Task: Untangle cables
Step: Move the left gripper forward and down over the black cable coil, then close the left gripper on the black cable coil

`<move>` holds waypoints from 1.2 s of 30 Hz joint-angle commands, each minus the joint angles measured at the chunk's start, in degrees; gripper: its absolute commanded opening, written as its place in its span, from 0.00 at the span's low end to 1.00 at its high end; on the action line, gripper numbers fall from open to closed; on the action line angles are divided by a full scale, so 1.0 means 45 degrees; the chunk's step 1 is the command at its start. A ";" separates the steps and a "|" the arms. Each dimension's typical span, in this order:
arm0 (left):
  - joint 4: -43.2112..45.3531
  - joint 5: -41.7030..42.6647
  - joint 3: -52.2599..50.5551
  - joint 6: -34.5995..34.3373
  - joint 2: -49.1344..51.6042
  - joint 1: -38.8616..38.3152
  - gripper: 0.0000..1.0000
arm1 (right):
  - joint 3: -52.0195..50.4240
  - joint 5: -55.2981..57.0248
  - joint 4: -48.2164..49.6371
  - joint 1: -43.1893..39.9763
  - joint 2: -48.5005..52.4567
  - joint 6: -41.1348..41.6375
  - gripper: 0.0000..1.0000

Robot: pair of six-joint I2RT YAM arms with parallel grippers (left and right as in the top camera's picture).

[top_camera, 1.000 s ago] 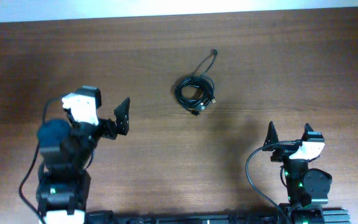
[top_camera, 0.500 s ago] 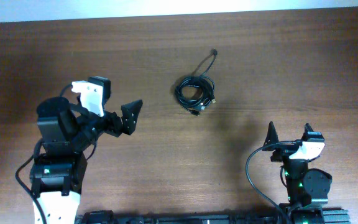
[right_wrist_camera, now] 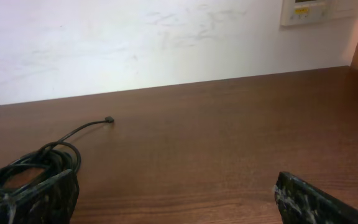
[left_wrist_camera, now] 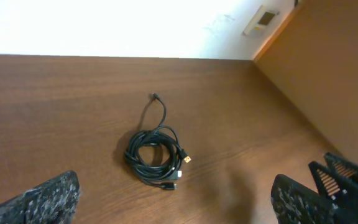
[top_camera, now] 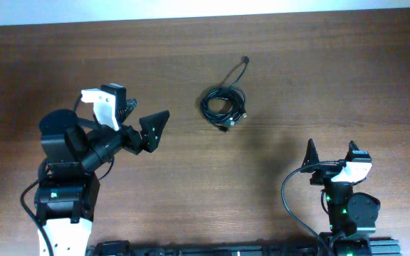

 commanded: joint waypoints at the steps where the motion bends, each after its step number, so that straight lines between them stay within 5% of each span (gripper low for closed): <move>1: 0.0044 -0.0913 0.0272 -0.1739 0.0112 0.0015 0.99 | -0.0107 0.0151 -0.0015 -0.0039 -0.0083 0.0146 0.99; 11: 0.0044 -0.3609 0.0272 -0.3463 0.1083 -0.2176 0.73 | -0.0107 0.0146 -0.0015 -0.0039 -0.0083 0.0146 0.99; 29: -0.1248 -0.5765 0.5576 -0.4464 0.9243 -0.5289 0.60 | -0.0107 0.0146 -0.0015 -0.0039 -0.0083 0.0146 0.99; 33: -0.1093 -0.5761 0.5571 -0.4469 1.0467 -0.5367 0.79 | -0.0107 0.0146 -0.0015 -0.0039 -0.0083 0.0146 0.99; 35: -0.1093 -0.5765 0.5566 -0.4469 1.0797 -0.5367 1.00 | -0.0107 0.0146 -0.0015 -0.0039 -0.0083 0.0146 0.99; 36: -0.1078 -0.5765 0.5566 -0.4469 1.0938 -0.5367 0.99 | -0.0107 0.0146 -0.0015 -0.0039 -0.0083 0.0146 0.99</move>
